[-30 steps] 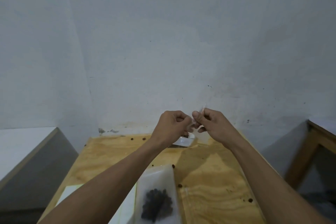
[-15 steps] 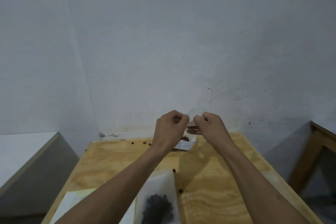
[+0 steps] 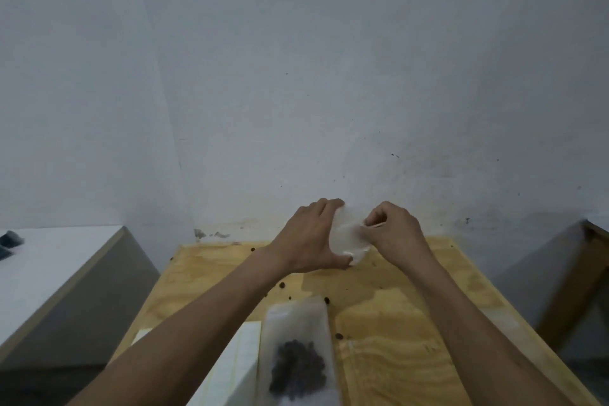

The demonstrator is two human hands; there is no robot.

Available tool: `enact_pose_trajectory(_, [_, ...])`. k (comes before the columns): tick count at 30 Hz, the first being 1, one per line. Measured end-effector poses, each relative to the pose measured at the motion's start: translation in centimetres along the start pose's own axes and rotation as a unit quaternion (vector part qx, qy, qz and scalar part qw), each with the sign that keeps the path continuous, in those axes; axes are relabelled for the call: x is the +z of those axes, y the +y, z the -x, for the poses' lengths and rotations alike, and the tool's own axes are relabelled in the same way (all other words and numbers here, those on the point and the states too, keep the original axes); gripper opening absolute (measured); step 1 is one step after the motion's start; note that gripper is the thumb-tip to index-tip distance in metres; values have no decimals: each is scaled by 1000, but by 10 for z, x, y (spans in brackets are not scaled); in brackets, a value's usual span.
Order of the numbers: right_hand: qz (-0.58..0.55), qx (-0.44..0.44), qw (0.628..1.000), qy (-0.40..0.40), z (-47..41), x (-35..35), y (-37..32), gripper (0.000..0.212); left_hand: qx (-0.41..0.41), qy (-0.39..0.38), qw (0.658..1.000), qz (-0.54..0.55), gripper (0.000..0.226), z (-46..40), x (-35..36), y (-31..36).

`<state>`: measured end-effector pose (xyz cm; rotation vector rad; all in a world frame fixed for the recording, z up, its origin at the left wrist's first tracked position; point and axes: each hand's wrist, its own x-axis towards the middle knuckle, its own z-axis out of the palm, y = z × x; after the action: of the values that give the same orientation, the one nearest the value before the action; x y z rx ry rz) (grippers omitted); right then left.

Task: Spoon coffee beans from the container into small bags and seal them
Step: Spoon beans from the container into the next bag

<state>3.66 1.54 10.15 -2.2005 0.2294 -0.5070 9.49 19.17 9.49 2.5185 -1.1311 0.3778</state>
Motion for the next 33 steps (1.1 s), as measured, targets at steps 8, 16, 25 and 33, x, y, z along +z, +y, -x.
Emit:
enact_pose_trajectory(8, [-40,17,986,-159,-19,0,-2,7,46,28,998,-17,94,-1,11,-10])
enact_pose_trajectory(16, [-47,-6,985,-166,-34,9,-4,7,-18,8,999,-40,81,-6,8,-23])
enact_pose_trajectory(25, [179,290,929,-146,-37,-18,47,75,-243,-37,958,145,83,-8,6,-57])
enact_pose_trajectory(33, [-142,296,942,-63,-39,29,85,35,-370,-157,845,354,64,-30,32,-62])
